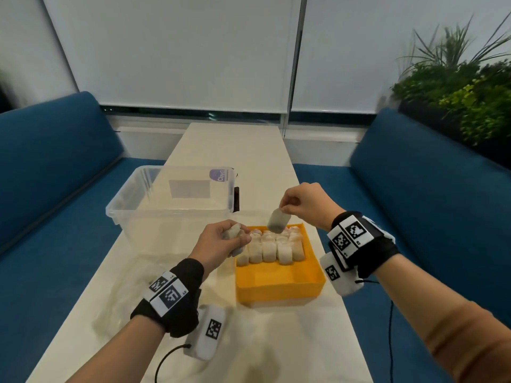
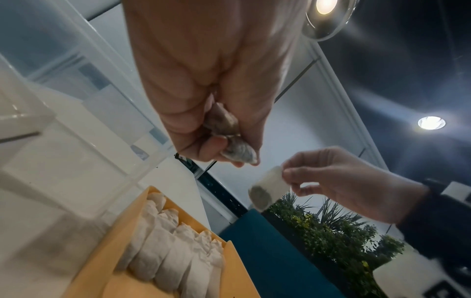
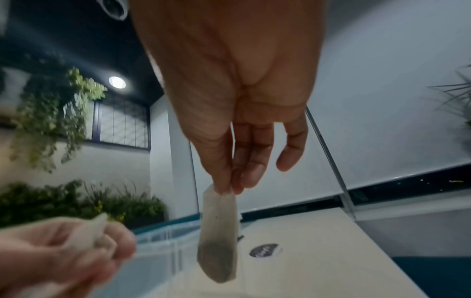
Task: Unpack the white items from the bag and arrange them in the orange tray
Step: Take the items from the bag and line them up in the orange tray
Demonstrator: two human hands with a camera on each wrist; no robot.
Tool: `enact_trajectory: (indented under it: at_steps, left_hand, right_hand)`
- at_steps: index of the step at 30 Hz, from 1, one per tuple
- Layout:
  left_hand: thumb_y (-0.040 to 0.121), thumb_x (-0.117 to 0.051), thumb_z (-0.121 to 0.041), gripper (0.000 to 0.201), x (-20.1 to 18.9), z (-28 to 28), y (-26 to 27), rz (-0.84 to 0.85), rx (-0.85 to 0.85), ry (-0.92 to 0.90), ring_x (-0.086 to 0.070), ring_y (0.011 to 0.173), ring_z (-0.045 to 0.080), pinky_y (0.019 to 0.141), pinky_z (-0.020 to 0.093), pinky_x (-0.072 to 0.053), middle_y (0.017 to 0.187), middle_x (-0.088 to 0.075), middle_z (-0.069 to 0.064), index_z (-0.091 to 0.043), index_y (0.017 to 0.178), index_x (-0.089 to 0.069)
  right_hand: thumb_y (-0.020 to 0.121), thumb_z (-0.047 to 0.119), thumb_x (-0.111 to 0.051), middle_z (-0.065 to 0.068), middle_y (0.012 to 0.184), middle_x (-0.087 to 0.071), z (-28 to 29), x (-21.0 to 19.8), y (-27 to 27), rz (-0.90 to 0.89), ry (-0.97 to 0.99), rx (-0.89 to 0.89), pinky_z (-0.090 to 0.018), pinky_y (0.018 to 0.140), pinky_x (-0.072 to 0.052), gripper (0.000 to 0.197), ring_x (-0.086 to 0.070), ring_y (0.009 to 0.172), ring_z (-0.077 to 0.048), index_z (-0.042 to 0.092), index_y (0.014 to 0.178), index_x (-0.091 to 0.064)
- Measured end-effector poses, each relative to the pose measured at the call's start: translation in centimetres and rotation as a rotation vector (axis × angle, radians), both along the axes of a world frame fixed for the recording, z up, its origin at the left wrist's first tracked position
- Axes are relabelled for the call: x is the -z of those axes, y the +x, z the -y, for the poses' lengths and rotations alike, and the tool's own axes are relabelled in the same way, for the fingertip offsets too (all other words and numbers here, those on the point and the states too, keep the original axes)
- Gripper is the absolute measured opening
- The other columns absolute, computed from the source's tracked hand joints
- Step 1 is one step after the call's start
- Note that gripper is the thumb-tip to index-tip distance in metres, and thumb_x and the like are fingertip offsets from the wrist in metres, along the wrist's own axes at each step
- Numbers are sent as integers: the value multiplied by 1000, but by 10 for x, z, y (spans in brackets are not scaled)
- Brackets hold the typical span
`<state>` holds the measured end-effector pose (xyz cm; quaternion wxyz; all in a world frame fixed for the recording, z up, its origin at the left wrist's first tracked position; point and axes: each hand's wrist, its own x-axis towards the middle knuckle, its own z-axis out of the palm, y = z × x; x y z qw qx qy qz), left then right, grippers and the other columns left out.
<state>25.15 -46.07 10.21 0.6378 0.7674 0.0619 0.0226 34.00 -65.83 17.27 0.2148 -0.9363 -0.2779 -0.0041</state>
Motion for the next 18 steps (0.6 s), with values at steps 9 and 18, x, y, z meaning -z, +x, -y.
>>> enact_trajectory:
  at_steps: [9,18]
  left_hand:
    - [86,-70,-18,14,12,6,-1,-68,-91,-1,-61,87,15,66,20,-50,97,-67,1,-16,101,-70]
    - [86,-71,-18,12,15,12,-17,-88,-172,22,-58,78,14,65,24,-50,89,-67,5,-14,97,-71]
  right_hand:
    - [86,16,-64,-6,104,-68,20,65,38,-188,-551,-1,-35,83,-51,14,-62,96,-24,13,97,-70]
    - [90,4,-48,-1,84,-51,8,102,63,-83,-720,58,-46,102,-29,18,-59,100,-27,19,87,-57]
